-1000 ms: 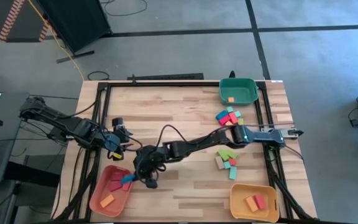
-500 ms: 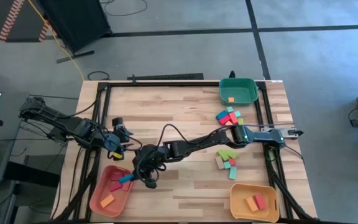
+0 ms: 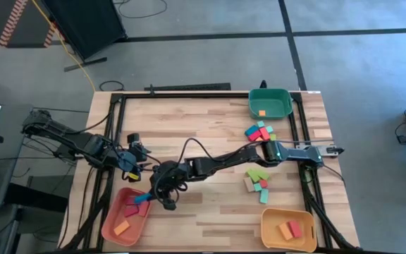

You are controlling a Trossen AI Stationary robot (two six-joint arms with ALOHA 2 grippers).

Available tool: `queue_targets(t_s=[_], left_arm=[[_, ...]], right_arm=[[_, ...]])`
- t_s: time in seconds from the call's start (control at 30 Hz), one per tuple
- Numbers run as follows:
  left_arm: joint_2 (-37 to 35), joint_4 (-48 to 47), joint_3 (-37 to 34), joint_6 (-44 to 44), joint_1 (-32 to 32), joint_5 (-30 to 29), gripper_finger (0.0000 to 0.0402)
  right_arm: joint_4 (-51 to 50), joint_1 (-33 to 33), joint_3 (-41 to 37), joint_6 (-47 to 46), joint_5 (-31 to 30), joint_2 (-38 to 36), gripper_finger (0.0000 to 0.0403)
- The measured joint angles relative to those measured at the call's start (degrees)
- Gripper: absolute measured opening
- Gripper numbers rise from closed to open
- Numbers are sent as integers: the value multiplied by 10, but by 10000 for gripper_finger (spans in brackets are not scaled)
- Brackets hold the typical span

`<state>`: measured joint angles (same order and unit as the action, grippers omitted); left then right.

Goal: Sort blocks by size
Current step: Put the medium blue rectangular block into the orange bin

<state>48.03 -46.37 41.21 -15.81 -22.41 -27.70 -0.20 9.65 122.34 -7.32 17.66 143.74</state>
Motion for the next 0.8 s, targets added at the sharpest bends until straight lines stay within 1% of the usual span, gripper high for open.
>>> queue_targets(t_s=[0.6,0.7,0.8], left_arm=[[0,0,0,-3,0,0,197],[0,0,0,-5,0,0,197],[0,0,0,-5,0,0,197]], right_arm=[[-2,0,0,16,0,0,86],[-2,0,0,23,0,0,98],[-3,0,0,24,0,0,120]])
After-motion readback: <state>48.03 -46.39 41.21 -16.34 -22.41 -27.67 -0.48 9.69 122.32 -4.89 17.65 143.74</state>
